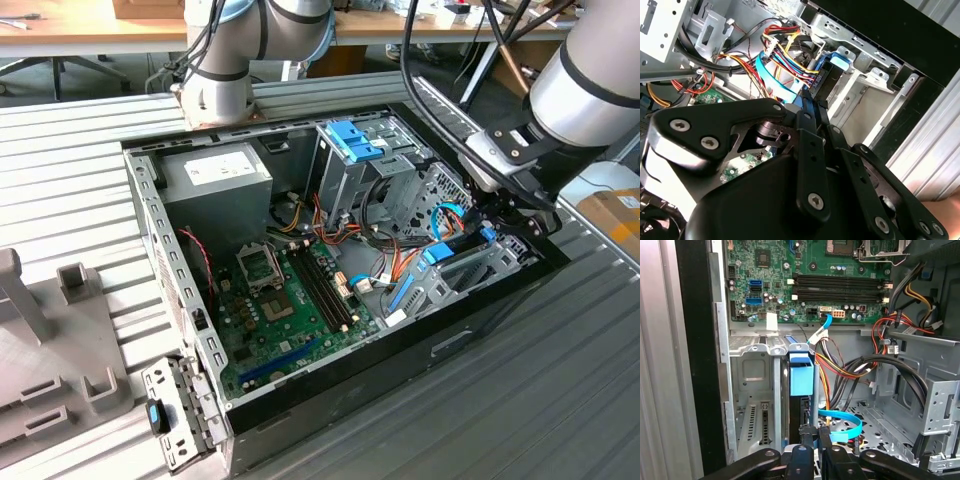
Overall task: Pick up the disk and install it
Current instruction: 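Insert the second disk wire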
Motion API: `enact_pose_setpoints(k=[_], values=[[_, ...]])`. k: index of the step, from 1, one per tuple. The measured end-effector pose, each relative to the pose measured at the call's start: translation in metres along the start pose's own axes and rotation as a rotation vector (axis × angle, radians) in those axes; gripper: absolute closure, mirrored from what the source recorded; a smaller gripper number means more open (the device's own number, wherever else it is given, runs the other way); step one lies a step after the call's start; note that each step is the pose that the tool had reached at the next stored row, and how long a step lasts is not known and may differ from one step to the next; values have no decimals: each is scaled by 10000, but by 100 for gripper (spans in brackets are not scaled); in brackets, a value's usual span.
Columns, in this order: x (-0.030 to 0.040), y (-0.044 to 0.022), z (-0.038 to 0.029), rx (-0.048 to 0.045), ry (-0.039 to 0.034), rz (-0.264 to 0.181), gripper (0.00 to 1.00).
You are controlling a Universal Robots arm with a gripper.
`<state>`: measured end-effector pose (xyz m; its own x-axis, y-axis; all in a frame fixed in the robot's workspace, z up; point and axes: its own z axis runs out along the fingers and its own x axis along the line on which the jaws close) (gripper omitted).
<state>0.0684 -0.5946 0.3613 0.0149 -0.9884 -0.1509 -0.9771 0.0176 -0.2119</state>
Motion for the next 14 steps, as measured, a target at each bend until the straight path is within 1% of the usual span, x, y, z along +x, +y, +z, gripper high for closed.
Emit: enact_pose_setpoints(k=[4, 7, 10, 14], values=[[12, 17, 79, 0, -1, 0, 84], [12, 18, 80, 0, 0, 0, 84], [18, 25, 115, 0, 0, 0, 84], [22, 31, 140, 0, -2, 0, 84]])
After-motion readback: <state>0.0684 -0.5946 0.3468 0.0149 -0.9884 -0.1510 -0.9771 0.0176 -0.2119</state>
